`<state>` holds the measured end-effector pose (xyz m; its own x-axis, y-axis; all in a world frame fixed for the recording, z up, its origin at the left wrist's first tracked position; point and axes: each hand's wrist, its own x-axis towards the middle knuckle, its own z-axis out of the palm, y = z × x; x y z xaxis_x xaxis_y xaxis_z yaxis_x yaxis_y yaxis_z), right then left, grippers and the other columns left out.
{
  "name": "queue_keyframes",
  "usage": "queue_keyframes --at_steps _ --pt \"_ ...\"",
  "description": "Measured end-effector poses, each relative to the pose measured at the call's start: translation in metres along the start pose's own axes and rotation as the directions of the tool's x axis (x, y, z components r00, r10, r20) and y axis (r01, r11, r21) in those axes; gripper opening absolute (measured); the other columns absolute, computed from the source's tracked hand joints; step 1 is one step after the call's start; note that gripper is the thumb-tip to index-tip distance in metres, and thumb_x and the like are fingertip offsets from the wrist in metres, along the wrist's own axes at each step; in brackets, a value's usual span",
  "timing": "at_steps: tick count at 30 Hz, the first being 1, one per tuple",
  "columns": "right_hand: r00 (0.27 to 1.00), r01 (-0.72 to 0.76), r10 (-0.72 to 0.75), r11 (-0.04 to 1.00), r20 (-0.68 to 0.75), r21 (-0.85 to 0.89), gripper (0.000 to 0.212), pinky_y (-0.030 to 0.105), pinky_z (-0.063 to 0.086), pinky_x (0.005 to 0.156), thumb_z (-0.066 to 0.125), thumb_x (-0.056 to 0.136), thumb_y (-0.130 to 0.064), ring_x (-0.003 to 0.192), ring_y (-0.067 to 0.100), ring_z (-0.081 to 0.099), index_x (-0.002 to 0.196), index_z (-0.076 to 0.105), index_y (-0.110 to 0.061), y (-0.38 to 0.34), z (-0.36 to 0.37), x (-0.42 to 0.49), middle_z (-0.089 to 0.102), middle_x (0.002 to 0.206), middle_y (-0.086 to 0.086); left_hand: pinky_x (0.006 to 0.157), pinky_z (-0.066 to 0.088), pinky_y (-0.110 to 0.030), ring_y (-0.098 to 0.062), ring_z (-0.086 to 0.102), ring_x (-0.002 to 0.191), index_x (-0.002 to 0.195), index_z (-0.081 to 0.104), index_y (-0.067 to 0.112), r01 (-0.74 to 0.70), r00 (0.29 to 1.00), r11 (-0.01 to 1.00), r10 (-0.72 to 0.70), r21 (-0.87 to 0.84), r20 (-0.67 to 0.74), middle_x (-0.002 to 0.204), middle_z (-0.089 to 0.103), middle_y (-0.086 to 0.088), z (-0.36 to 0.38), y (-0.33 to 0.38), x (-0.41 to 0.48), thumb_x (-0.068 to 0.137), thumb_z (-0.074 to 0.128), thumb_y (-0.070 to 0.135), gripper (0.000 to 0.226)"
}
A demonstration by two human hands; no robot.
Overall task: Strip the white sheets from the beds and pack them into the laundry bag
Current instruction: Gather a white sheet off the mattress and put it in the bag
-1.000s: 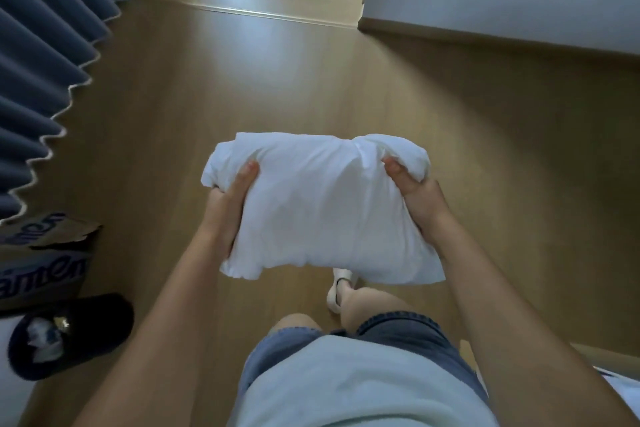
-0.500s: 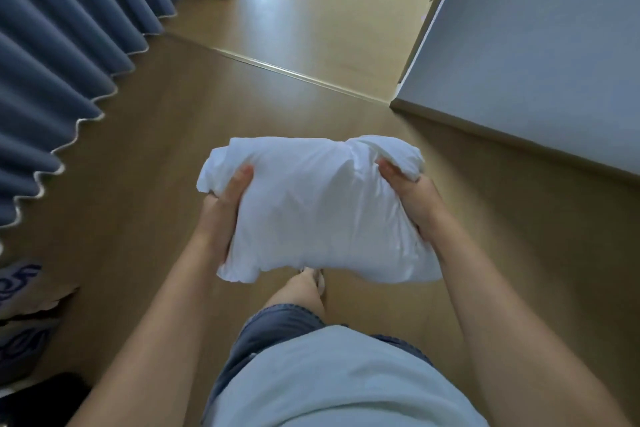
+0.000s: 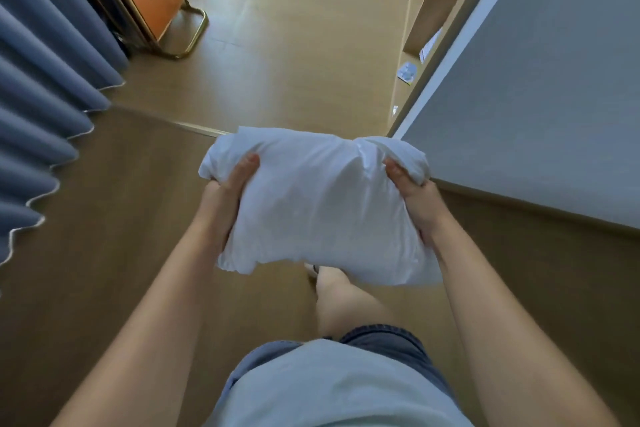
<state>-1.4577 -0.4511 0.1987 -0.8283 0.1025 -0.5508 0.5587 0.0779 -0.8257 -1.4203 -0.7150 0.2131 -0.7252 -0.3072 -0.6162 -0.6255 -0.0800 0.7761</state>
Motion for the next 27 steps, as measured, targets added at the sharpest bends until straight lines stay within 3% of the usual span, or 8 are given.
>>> queue_keyframes --at_steps 3,6,10,12,15,20,24,27 --pt "1.000 0.016 -0.016 1.000 0.001 0.025 0.039 0.017 0.048 0.059 0.070 0.081 -0.044 0.081 0.000 0.061 0.110 0.063 -0.019 -0.053 0.017 0.081 0.066 0.094 -0.010 0.079 0.049 -0.035 -0.022 0.065 0.095 0.121 0.057 0.021 -0.010 1.000 1.000 0.010 -0.021 -0.012 0.103 0.070 -0.003 0.018 0.057 0.069 0.072 0.051 0.072 0.071" --pt "1.000 0.013 -0.012 1.000 0.023 -0.018 0.052 0.024 0.049 0.070 0.073 0.076 -0.049 0.090 0.007 0.065 0.115 0.066 -0.015 -0.110 0.036 0.158 0.069 0.101 -0.006 0.066 0.048 -0.028 -0.016 0.065 0.089 0.111 0.057 0.025 -0.015 1.000 0.996 0.013 -0.084 -0.023 0.098 0.068 0.000 0.031 0.117 0.127 0.080 0.054 0.068 0.053" --pt "0.997 -0.004 0.009 0.998 0.077 -0.065 0.048 0.026 0.050 0.073 0.072 0.076 -0.049 0.091 0.011 0.065 0.108 0.068 -0.014 -0.184 0.066 0.246 0.070 0.102 -0.003 0.048 0.049 -0.013 -0.004 0.061 0.079 0.130 0.053 0.015 -0.051 0.995 0.979 0.033 -0.197 -0.094 0.103 0.062 0.004 0.039 0.187 0.197 0.065 0.060 0.062 0.081" --pt "0.992 0.024 -0.011 0.995 0.122 -0.101 0.056 0.024 0.048 0.069 0.070 0.074 -0.056 0.089 0.008 0.064 0.111 0.067 -0.014 -0.215 0.083 0.285 0.069 0.103 -0.004 0.050 0.050 -0.017 -0.007 0.062 0.081 0.126 0.055 0.016 -0.033 0.993 0.975 0.007 -0.219 -0.115 0.105 0.062 0.002 0.040 0.216 0.236 0.068 0.062 0.063 0.075" --pt "0.978 0.078 -0.049 0.987 0.203 -0.141 0.079 0.023 0.050 0.069 0.071 0.057 -0.072 0.090 0.008 0.068 0.114 0.065 -0.017 -0.259 0.109 0.347 0.071 0.103 -0.005 0.056 0.042 -0.026 -0.015 0.059 0.077 0.099 0.056 0.022 0.003 0.985 0.987 -0.030 -0.163 -0.168 0.088 0.062 0.001 0.039 0.263 0.309 0.086 0.054 0.060 0.040" --pt "0.964 0.055 -0.023 0.992 0.266 -0.114 0.093 0.029 0.054 0.077 0.072 0.046 -0.068 0.099 0.014 0.068 0.122 0.060 -0.016 -0.339 0.150 0.469 0.070 0.112 0.000 0.066 0.045 -0.028 -0.020 0.061 0.087 0.091 0.055 0.021 -0.035 0.989 0.994 0.019 -0.104 -0.145 0.089 0.063 -0.001 0.043 0.367 0.439 0.079 0.060 0.063 0.044" --pt "0.973 0.002 0.017 0.997 0.230 -0.081 0.097 0.036 0.054 0.081 0.080 0.043 -0.067 0.096 0.018 0.069 0.121 0.061 -0.013 -0.414 0.163 0.552 0.071 0.109 0.002 0.076 0.051 -0.036 -0.022 0.063 0.090 0.120 0.057 0.012 -0.008 0.994 0.997 -0.001 -0.076 -0.108 0.100 0.066 -0.004 0.059 0.446 0.533 0.082 0.062 0.061 0.062" --pt "0.986 -0.060 0.062 0.998 0.156 -0.018 0.083 0.041 0.055 0.084 0.083 0.051 -0.057 0.093 0.022 0.071 0.116 0.064 -0.010 -0.459 0.166 0.609 0.073 0.104 0.004 0.067 0.047 -0.029 -0.018 0.062 0.092 0.132 0.051 0.014 -0.044 0.997 0.999 0.043 -0.023 -0.066 0.108 0.063 -0.001 0.081 0.506 0.598 0.069 0.063 0.071 0.086"
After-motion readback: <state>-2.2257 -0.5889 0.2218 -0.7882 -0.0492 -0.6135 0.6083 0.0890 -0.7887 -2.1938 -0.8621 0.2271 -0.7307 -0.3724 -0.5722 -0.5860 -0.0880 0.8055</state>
